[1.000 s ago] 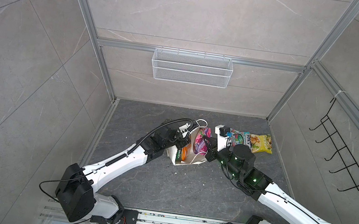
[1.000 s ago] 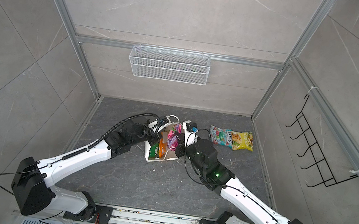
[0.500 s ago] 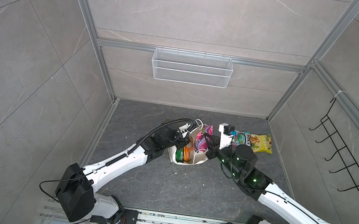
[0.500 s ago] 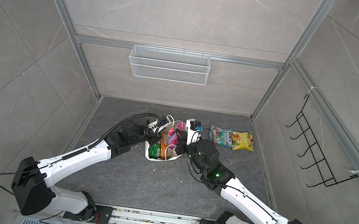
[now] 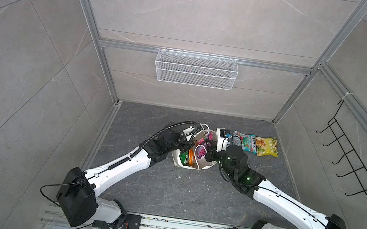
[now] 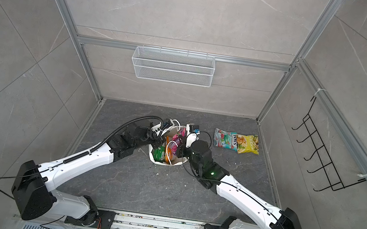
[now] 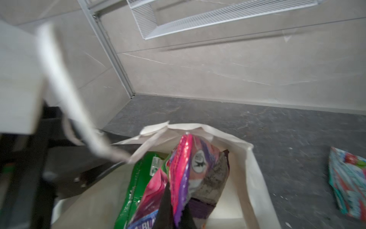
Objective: Take the snacks out of the paper bag
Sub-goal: 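Carry the purple packet beside the teal candy packet with the right gripper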
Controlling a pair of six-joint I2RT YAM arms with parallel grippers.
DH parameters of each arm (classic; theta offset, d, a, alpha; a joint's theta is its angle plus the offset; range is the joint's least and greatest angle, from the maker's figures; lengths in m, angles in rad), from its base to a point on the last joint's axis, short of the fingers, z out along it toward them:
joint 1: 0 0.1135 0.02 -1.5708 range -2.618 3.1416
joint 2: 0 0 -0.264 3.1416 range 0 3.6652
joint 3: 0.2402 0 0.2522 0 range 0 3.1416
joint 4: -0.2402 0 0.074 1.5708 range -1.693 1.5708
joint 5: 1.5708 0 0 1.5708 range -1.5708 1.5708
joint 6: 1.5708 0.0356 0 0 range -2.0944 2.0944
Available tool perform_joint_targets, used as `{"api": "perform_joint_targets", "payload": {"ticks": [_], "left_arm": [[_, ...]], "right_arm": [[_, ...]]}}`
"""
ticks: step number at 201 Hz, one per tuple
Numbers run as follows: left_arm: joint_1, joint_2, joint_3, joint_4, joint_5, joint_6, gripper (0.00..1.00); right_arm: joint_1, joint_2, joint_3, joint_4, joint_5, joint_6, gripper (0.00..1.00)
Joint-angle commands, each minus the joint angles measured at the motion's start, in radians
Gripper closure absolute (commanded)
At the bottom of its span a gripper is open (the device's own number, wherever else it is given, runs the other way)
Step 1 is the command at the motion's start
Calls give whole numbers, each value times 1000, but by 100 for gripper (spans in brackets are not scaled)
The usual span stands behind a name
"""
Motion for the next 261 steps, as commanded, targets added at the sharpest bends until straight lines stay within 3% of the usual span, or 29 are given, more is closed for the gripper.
{"api": "perform_joint_targets", "payload": {"ticks": [1, 63, 98, 124, 144, 169, 188, 210, 261], "left_arm": [[-5, 1, 33, 33, 17, -2, 100], [-5, 3, 33, 36, 20, 0, 100], [-6, -7, 27, 42, 27, -1, 100], [-5, -14, 19, 43, 22, -1, 100], [-6, -15, 16, 43, 20, 1, 100], [-5, -15, 16, 46, 0, 4, 100], [-4, -10, 16, 58, -28, 0, 100], [-4, -1, 20, 72, -69, -2, 100], [1, 20, 34, 105, -234, -22, 100]], "right_arm": [[-3, -8, 82, -91, 219, 230, 100], [-3, -6, 194, -203, 212, 438, 100], [-3, 48, 248, -250, 232, 446, 100], [-3, 11, 206, -143, 200, 449, 100], [-4, -15, 218, -104, 159, 377, 100], [-3, -62, 233, -17, -42, 169, 100], [-4, -108, 268, -80, -137, 56, 100], [-4, -178, 266, -144, -141, -38, 100], [-8, -313, 286, -258, -9, -217, 100]]}}
